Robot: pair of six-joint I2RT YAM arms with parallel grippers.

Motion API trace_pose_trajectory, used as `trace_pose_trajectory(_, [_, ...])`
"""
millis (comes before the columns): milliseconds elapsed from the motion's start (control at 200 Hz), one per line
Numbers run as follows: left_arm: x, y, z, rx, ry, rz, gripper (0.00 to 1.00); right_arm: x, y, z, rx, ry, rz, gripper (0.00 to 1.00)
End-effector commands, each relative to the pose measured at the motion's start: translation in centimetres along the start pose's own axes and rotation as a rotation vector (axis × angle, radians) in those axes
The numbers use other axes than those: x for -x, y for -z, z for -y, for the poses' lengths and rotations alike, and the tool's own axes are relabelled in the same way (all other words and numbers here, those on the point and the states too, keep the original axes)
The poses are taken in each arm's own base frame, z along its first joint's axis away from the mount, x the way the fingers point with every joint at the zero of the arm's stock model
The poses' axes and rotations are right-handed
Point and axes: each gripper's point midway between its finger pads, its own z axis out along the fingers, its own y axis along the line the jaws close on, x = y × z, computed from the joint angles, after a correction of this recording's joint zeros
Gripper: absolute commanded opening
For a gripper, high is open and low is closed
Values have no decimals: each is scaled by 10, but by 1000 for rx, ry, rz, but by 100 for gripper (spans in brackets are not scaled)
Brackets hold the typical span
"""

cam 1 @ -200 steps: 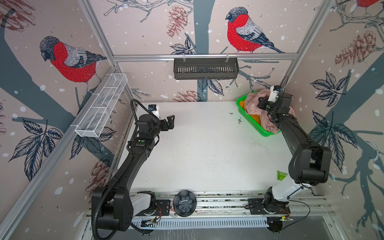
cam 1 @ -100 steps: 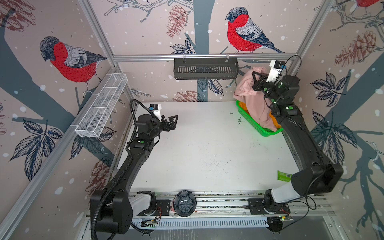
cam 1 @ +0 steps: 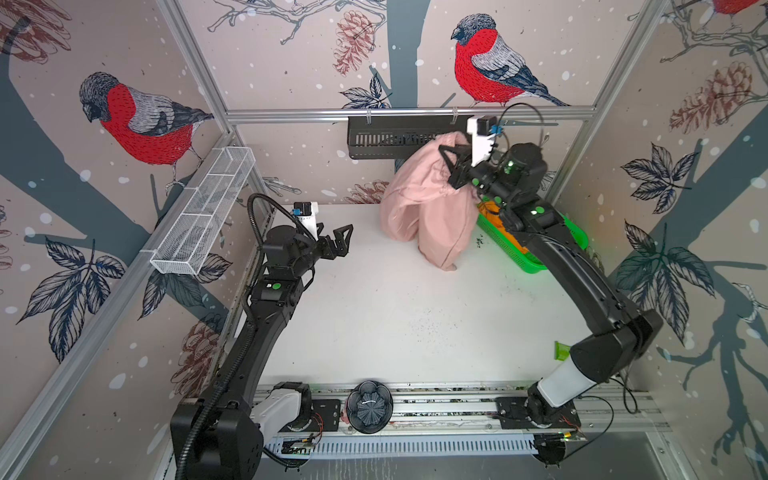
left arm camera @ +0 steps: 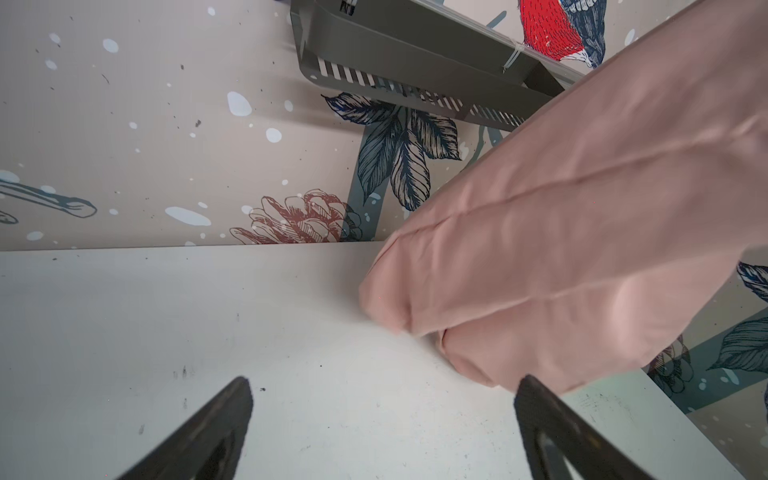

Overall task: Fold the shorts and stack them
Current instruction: 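Grasp the pink shorts waistband with the right gripper and lift out of basket, then lay the shorts on the table with the right gripper while the left gripper approaches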

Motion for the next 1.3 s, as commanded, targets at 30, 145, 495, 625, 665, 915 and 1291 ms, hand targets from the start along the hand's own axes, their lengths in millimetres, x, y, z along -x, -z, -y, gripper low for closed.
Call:
trace_pose_trajectory(30, [-3, 6, 5, -14, -72, -33, 98, -66, -18, -21, 75, -42, -133, 2])
trace_pose_trajectory(145, [-16, 1, 18, -100, -86, -84, 98, -136, -38, -43, 123, -90, -262, 5])
trace_pose_trajectory(495, [-86, -21, 61, -188, -153, -318, 98, -234, -107, -55, 258, -189, -444, 54])
trace_pose_trajectory(625, [-105, -24, 49, -106, -143, -369, 98, -206, -101, -28, 219, -171, -392, 61])
trace_pose_trajectory(665, [-106, -24, 46, -92, -140, -361, 98, -201, -94, -16, 194, -156, -385, 61])
trace_pose_trajectory(915, [-108, -37, 64, -128, -143, -304, 98, -236, -13, 77, -52, -177, -452, 62])
trace_pose_trajectory(1291, [-166, -136, 81, -28, -353, -533, 98, -286, 75, 77, -158, -312, -472, 62])
